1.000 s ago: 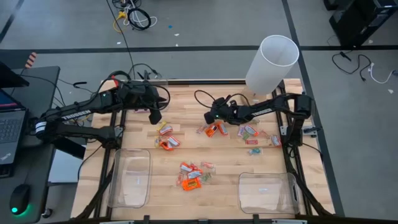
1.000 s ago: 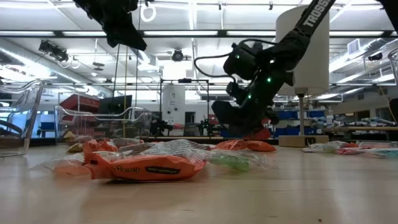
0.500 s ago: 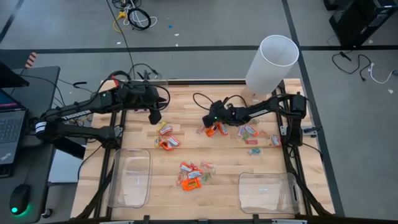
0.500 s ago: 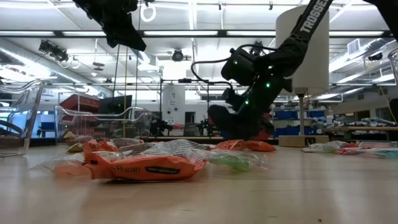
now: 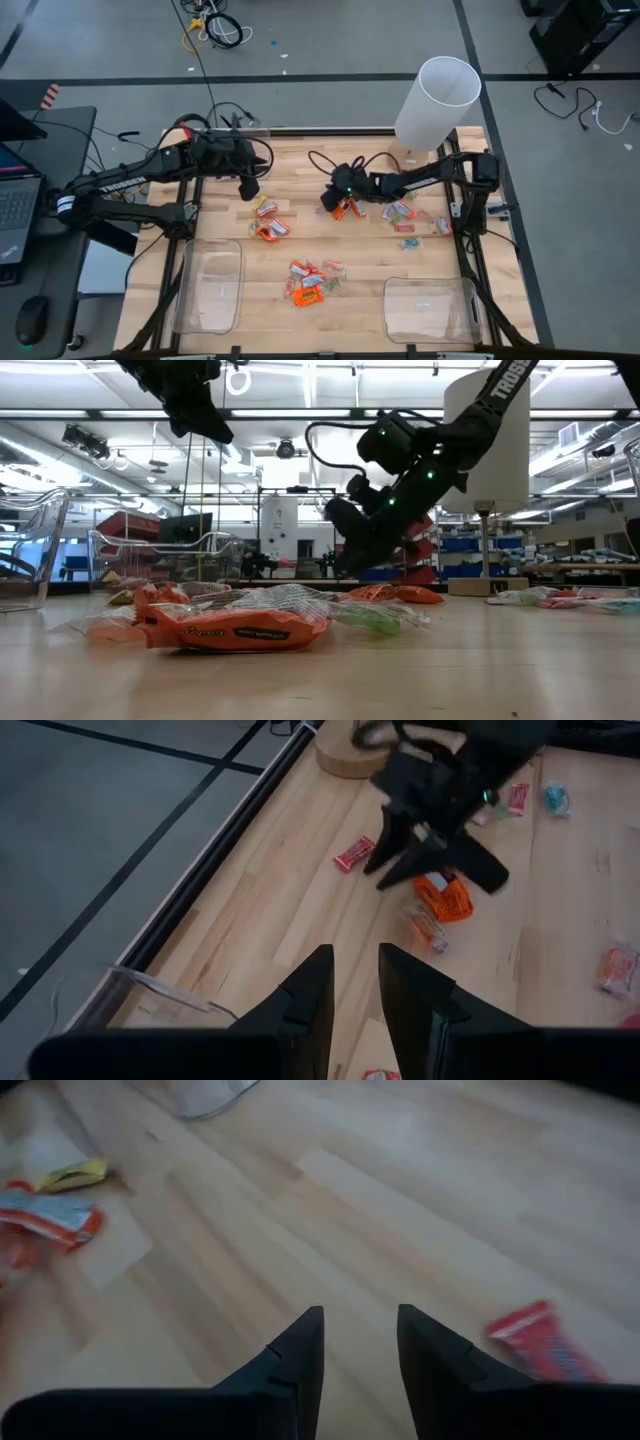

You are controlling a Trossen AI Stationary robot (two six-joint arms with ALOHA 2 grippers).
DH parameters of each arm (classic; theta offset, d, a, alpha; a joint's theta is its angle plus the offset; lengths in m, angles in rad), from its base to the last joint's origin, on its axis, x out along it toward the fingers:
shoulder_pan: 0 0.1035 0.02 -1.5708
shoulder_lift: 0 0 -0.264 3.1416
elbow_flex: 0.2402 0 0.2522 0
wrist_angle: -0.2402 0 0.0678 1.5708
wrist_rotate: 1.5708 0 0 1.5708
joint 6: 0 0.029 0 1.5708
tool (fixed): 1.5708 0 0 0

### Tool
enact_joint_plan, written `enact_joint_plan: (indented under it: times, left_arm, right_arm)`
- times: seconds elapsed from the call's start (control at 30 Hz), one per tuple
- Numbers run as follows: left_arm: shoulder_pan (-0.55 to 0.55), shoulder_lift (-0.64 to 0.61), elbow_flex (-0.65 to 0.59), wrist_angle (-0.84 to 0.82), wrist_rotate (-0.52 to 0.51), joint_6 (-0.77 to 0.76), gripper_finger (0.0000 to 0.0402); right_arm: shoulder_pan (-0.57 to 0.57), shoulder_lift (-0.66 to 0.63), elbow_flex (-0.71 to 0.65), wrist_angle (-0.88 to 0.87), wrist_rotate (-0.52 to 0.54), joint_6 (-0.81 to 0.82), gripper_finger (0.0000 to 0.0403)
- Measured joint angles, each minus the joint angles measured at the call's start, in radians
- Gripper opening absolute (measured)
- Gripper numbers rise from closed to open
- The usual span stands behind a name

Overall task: Sort candy
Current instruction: Put the red candy into the top left transparent bin

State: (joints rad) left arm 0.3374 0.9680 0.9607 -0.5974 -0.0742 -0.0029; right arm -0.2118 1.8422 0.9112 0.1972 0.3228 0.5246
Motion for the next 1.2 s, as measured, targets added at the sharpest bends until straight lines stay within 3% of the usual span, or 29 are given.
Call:
enact_joint_plan:
  times: [0.17, 0.43, 0.67, 0.87, 1.2]
  left_arm:
    - [0.0, 0.0, 0.0, -0.008, 0.0, -0.004, 0.0085]
    - [0.0, 0.0, 0.0, -0.009, 0.0, -0.005, 0.0085]
    - [0.0, 0.0, 0.0, -0.022, 0.0, -0.008, 0.0085]
    - [0.0, 0.0, 0.0, -0.022, 0.0, -0.008, 0.0085]
    - [0.0, 0.0, 0.0, -0.027, 0.0, -0.003, 0.0085]
  right_arm:
    - [-0.053, -0.065, 0.0, -0.098, 0.006, 0.003, 0.0114]
    - [-0.077, -0.081, 0.0, -0.195, -0.034, -0.454, 0.0123]
    - [-0.05, -0.081, 0.0, -0.246, 0.051, -0.604, 0.0157]
    - [-0.049, -0.079, 0.0, -0.244, 0.053, -0.675, 0.0196]
    - [-0.076, -0.077, 0.0, -0.256, 0.045, -0.633, 0.0231]
